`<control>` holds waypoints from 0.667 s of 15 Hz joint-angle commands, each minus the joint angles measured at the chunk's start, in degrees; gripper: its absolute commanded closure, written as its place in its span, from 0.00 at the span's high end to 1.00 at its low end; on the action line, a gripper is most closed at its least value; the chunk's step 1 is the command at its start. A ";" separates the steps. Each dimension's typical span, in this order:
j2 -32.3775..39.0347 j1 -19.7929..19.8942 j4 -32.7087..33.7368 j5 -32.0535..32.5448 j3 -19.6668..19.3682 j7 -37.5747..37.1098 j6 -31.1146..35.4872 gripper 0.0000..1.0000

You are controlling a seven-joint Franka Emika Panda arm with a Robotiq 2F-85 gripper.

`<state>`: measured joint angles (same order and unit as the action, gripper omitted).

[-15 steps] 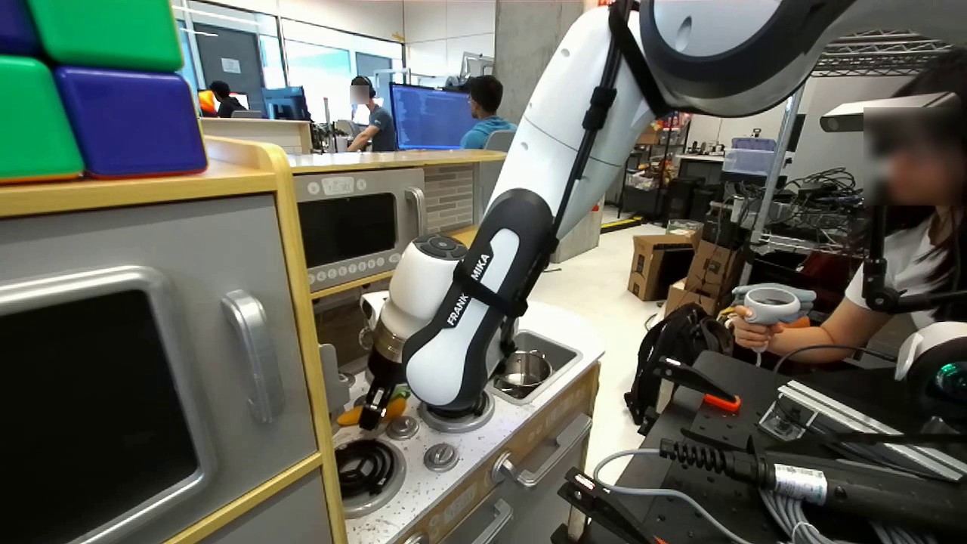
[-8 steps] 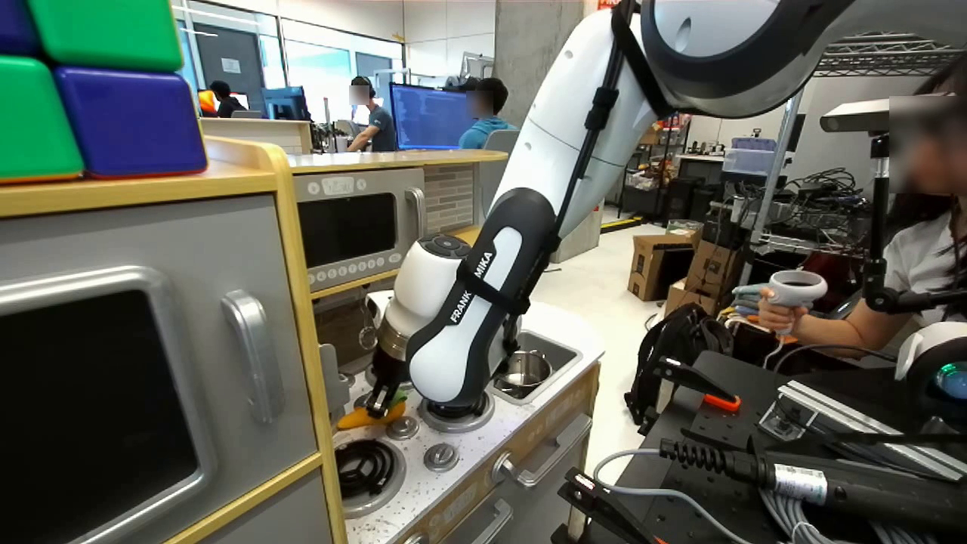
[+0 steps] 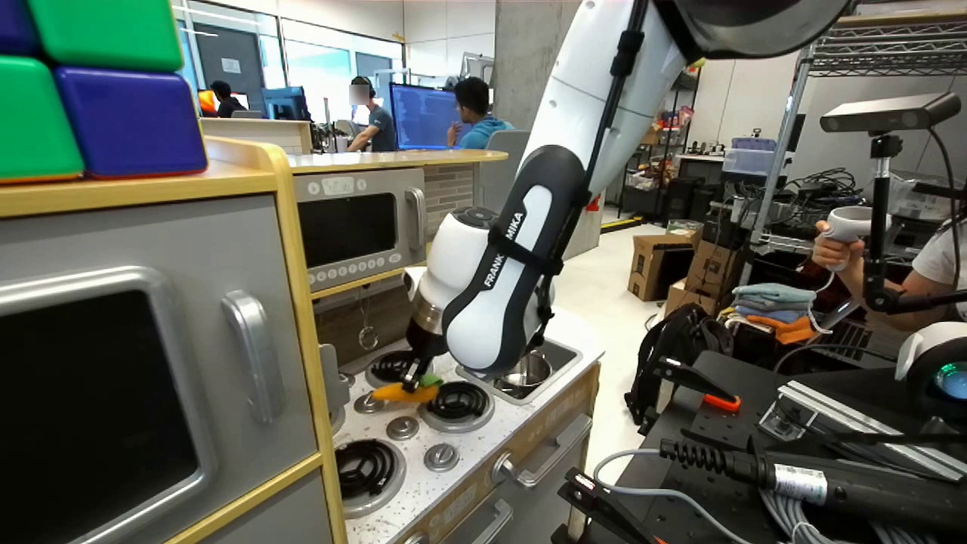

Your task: Pick up the carrot plush toy from the stove and put it in the pot, that is in the sink

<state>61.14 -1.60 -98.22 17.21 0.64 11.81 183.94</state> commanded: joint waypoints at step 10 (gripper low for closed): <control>-1.63 -25.89 -17.55 -20.30 -34.73 -11.23 4.04 0.01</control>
<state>51.93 -20.84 -118.12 2.95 -27.06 4.57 189.64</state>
